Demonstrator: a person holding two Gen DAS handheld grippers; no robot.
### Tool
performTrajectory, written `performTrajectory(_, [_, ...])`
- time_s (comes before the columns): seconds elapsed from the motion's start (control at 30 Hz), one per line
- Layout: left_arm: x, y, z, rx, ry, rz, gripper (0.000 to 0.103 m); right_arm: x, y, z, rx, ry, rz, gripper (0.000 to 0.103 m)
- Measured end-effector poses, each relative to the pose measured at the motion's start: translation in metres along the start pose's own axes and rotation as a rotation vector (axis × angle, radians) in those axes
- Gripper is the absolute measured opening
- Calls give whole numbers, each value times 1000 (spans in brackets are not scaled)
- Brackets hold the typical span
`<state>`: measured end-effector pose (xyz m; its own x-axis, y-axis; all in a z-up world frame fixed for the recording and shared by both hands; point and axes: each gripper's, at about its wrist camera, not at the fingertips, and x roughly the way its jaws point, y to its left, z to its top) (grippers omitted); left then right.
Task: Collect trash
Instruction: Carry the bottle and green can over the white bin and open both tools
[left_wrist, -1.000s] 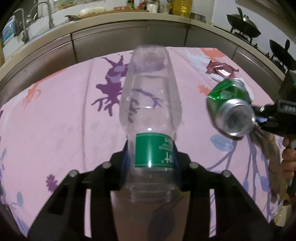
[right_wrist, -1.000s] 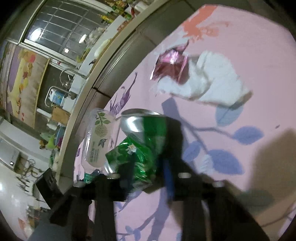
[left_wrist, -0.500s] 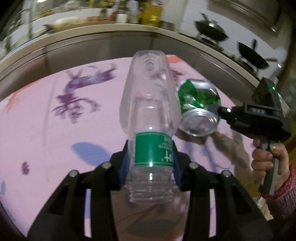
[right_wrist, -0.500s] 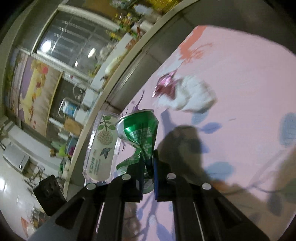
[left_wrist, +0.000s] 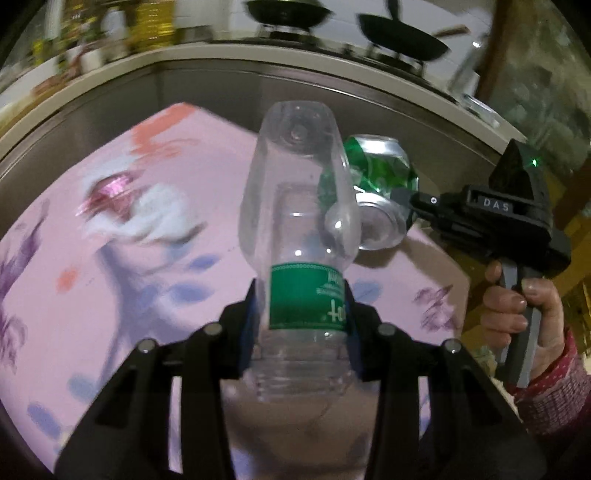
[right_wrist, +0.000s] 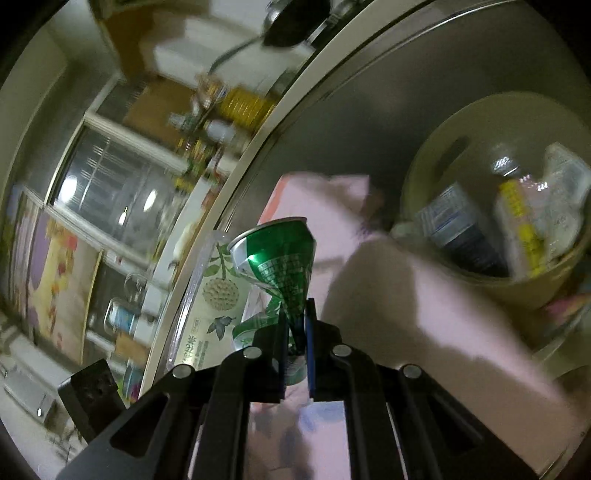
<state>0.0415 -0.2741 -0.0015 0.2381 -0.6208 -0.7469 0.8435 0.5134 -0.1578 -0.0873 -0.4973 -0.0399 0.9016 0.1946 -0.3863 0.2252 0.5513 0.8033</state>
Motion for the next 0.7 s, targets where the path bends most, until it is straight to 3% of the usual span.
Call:
performTrajectory(0.3, [85,-86,64,153,76,-83,39,-43,-78,46,98,-183,-94,5])
performTrajectory(0.5, [126,-114,85,200,131,-97,39,-59,-113,63,114,-251,-166,5])
performTrajectory(0.7, [152,-123,93,216,172,-76,39,-63,-124,70,95,-274,-215,5])
